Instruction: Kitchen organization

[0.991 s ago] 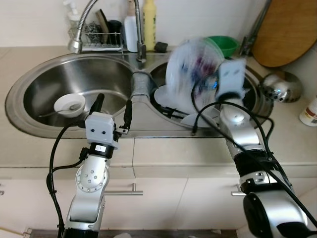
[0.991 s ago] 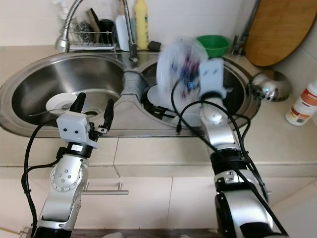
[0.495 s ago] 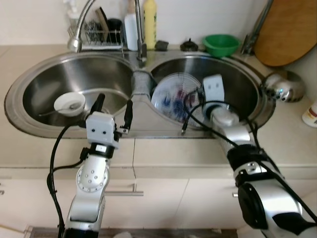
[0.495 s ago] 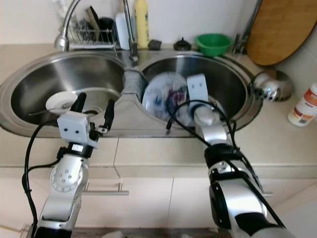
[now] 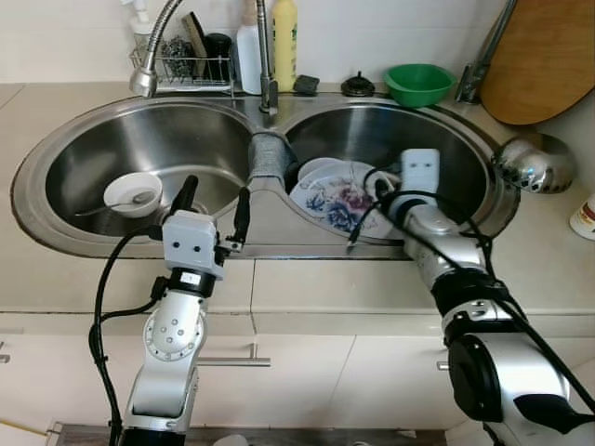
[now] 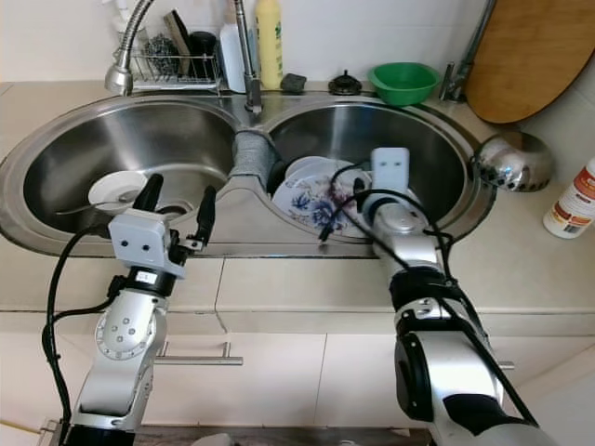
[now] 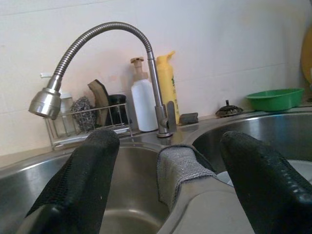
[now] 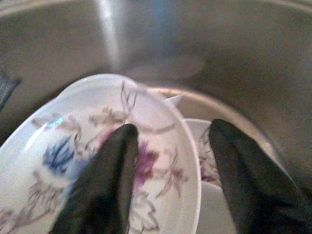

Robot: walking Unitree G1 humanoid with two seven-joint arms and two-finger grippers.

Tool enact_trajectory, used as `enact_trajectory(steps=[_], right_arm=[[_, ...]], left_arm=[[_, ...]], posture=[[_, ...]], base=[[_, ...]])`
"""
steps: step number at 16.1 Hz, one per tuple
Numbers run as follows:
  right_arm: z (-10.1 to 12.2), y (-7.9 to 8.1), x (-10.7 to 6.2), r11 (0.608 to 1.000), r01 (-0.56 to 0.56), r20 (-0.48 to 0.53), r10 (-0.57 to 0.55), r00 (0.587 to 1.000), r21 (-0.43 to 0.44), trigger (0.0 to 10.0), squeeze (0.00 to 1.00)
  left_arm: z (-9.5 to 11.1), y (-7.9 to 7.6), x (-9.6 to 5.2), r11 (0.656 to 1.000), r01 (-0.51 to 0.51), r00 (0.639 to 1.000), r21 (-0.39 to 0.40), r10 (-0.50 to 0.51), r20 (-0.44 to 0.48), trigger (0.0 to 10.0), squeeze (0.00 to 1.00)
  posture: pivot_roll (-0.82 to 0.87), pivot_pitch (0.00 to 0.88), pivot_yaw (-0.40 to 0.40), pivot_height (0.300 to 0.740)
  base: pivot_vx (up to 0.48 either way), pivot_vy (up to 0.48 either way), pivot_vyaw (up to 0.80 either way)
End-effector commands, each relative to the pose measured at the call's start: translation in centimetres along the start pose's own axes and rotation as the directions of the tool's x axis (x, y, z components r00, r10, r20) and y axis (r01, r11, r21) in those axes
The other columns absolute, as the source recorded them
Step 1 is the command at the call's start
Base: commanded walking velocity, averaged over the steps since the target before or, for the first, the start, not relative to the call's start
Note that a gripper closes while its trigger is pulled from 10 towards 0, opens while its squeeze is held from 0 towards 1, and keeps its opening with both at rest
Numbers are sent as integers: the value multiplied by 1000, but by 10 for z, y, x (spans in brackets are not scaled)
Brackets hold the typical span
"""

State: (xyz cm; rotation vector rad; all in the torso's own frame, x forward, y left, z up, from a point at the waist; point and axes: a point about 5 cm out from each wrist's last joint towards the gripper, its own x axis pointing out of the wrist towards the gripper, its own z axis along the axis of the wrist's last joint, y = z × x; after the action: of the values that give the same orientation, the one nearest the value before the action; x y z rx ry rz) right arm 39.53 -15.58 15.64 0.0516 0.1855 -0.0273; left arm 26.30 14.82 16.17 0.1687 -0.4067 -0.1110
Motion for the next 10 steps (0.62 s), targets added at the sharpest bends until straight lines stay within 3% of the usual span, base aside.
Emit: enact_trajectory(steps=[1,5,6,7,9,10], right_arm=[[23,-5,-1,998,32,103,-38,994,61,10000,1000],[57,-20,-10,981,90,290,-139,947,174,10000,1000],[70,-19,-21,975,45,393,-129,910,217,10000,1000],[73,-16,-27,974,13,427,-111,897,226,10000,1000],[63,0,-39,982,-89,454,3,891,168,10000,1000],[57,7,-44,986,-108,460,38,887,126,10000,110]], left_arm=[[-1,0,0,1000,2,1000,11,-2,-11,10000,0],[-2,0,0,1000,4,1000,11,-3,-15,10000,0],[-2,0,-1,1000,2,1000,7,-2,-20,10000,0],[-3,-1,-1,1000,4,1000,6,-3,-24,10000,0],[-4,-1,-1,1000,8,999,-1,-8,-37,10000,0],[-3,-1,-1,1000,6,999,-4,-7,-37,10000,0]], posture=[[63,35,-13,740],[61,37,-16,740],[59,38,-17,740],[57,38,-17,740],[57,39,-18,740],[54,39,-21,740]], base=[[0,0,0],[0,0,0],[0,0,0],[0,0,0],[0,0,0],[0,0,0]])
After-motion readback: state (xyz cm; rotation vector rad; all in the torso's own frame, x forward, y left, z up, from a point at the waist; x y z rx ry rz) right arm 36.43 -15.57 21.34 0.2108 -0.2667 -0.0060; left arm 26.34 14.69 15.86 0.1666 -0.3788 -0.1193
